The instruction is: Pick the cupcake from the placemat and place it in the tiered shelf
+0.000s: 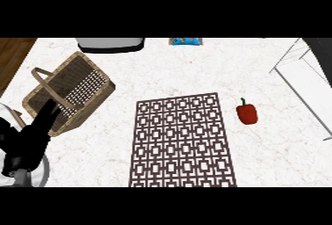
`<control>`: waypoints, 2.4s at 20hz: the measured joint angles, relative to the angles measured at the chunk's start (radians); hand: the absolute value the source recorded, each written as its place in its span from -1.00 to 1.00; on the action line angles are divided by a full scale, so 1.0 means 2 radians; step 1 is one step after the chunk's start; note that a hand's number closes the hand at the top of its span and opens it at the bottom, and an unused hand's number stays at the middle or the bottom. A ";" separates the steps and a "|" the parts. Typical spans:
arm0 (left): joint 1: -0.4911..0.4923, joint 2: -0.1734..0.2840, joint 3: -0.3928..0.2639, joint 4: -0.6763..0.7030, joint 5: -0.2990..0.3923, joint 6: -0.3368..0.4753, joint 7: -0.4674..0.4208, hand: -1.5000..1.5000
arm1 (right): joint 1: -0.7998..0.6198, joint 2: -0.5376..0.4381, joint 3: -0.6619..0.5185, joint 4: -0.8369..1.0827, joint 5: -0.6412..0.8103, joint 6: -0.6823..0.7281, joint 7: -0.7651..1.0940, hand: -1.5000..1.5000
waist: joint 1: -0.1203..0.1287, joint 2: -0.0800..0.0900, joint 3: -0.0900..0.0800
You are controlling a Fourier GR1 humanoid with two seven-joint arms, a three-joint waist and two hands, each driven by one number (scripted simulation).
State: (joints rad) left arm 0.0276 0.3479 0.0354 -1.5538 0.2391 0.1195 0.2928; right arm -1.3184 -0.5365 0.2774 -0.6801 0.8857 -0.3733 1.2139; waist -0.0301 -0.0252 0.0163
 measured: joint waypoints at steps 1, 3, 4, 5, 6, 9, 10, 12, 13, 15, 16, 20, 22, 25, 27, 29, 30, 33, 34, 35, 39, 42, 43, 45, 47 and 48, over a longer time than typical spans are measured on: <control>-0.001 0.000 0.001 0.001 0.000 0.000 0.001 0.00 | -0.007 -0.006 -0.004 0.002 0.005 0.004 0.001 1.00 | 0.000 0.000 0.000; -0.001 -0.003 0.000 -0.001 -0.004 0.002 0.002 0.00 | -0.028 -0.022 -0.015 0.009 0.011 0.014 0.003 1.00 | 0.001 0.001 0.000; -0.001 -0.003 0.000 0.001 -0.004 0.001 0.000 0.00 | -0.036 -0.030 -0.018 0.010 0.016 0.018 0.002 1.00 | 0.000 0.001 0.001; -0.004 -0.003 0.003 0.002 -0.003 0.000 0.001 0.00 | -0.041 -0.036 -0.022 0.013 0.020 0.021 0.002 1.00 | 0.000 0.001 0.000; -0.006 -0.003 0.003 0.003 -0.002 -0.001 0.003 0.00 | -0.045 -0.045 -0.028 0.015 0.022 0.025 -0.001 1.00 | 0.000 0.001 0.000; -0.004 -0.002 0.006 0.002 -0.001 -0.005 0.004 0.00 | -0.056 -0.071 -0.041 0.017 0.029 0.039 -0.006 1.00 | 0.000 0.001 0.000; -0.002 -0.005 0.004 0.001 -0.004 -0.004 0.002 0.00 | -0.057 -0.080 -0.047 0.020 0.028 0.042 -0.011 1.00 | 0.000 0.001 0.001; -0.007 -0.003 0.006 0.005 -0.003 -0.008 0.003 0.00 | -0.058 -0.095 -0.055 0.022 0.029 0.051 -0.019 1.00 | 0.001 0.002 0.000; -0.009 -0.005 0.007 0.008 -0.006 -0.006 0.000 0.00 | -0.056 -0.099 -0.059 0.022 0.029 0.054 -0.022 1.00 | 0.000 0.002 0.001; -0.011 -0.009 0.005 0.007 -0.010 -0.004 -0.002 0.00 | -0.055 -0.112 -0.071 0.027 0.025 0.061 -0.031 1.00 | 0.003 0.003 0.001; -0.014 -0.008 0.006 0.009 -0.009 -0.005 0.001 0.00 | -0.056 -0.121 -0.077 0.027 0.022 0.067 -0.035 1.00 | 0.003 0.003 0.001; -0.013 -0.012 0.007 0.011 -0.012 -0.009 -0.007 0.00 | -0.042 -0.133 -0.094 0.029 0.009 0.082 -0.048 1.00 | 0.005 0.003 0.001; -0.008 -0.015 0.005 0.008 -0.015 -0.011 -0.012 0.00 | -0.031 -0.146 -0.104 0.032 0.000 0.089 -0.059 1.00 | 0.005 0.003 0.001; -0.012 -0.019 0.006 0.010 -0.017 -0.011 -0.014 0.00 | -0.013 -0.156 -0.113 0.037 -0.007 0.097 -0.072 1.00 | 0.006 0.004 0.002; -0.009 -0.017 0.010 0.013 -0.015 -0.016 -0.017 0.00 | 0.000 -0.161 -0.118 0.038 -0.009 0.098 -0.078 1.00 | 0.008 0.004 0.002; -0.012 -0.019 0.010 0.014 -0.017 -0.015 -0.012 0.00 | 0.009 -0.167 -0.121 0.036 -0.009 0.100 -0.084 1.00 | 0.009 0.004 0.002; -0.014 -0.017 0.012 0.015 -0.015 -0.017 -0.007 0.00 | 0.018 -0.170 -0.125 0.036 -0.011 0.099 -0.088 1.00 | 0.009 0.004 0.001; -0.016 -0.020 0.008 0.013 -0.021 -0.017 -0.007 0.00 | 0.033 -0.175 -0.133 0.040 -0.010 0.093 -0.097 1.00 | 0.012 0.006 0.001; -0.015 -0.022 0.008 0.013 -0.021 -0.017 -0.008 0.00 | 0.039 -0.180 -0.136 0.043 -0.011 0.092 -0.101 1.00 | 0.013 0.006 0.002; -0.014 -0.020 0.012 0.017 -0.019 -0.022 -0.010 0.00 | 0.045 -0.181 -0.138 0.043 -0.011 0.091 -0.103 1.00 | 0.013 0.006 0.001; -0.016 -0.024 0.012 0.021 -0.026 -0.021 -0.014 0.00 | 0.064 -0.189 -0.149 0.045 -0.014 0.080 -0.117 1.00 | 0.015 0.006 0.002; -0.015 -0.024 0.012 0.018 -0.027 -0.024 -0.008 0.00 | 0.074 -0.193 -0.158 0.048 -0.017 0.070 -0.132 1.00 | 0.018 0.007 0.001; -0.019 -0.024 0.013 0.020 -0.027 -0.024 -0.005 0.00 | 0.075 -0.193 -0.160 0.048 -0.018 0.069 -0.136 1.00 | 0.018 0.007 0.001; -0.019 -0.024 0.016 0.022 -0.026 -0.026 -0.004 0.00 | 0.076 -0.194 -0.162 0.050 -0.017 0.069 -0.141 1.00 | 0.020 0.007 0.001; -0.021 -0.025 0.016 0.022 -0.028 -0.027 0.000 0.00 | 0.076 -0.196 -0.166 0.050 -0.018 0.068 -0.146 1.00 | 0.020 0.007 0.001; -0.020 -0.027 0.018 0.025 -0.029 -0.027 -0.004 0.00 | 0.076 -0.194 -0.167 0.046 -0.019 0.069 -0.146 1.00 | 0.019 0.006 0.001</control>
State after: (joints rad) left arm -0.0129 0.2946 0.0704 -1.5033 0.1817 0.0660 0.2856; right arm -1.1656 -0.9238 -0.0557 -0.5877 0.8479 -0.2353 0.9218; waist 0.0089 -0.0123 0.0178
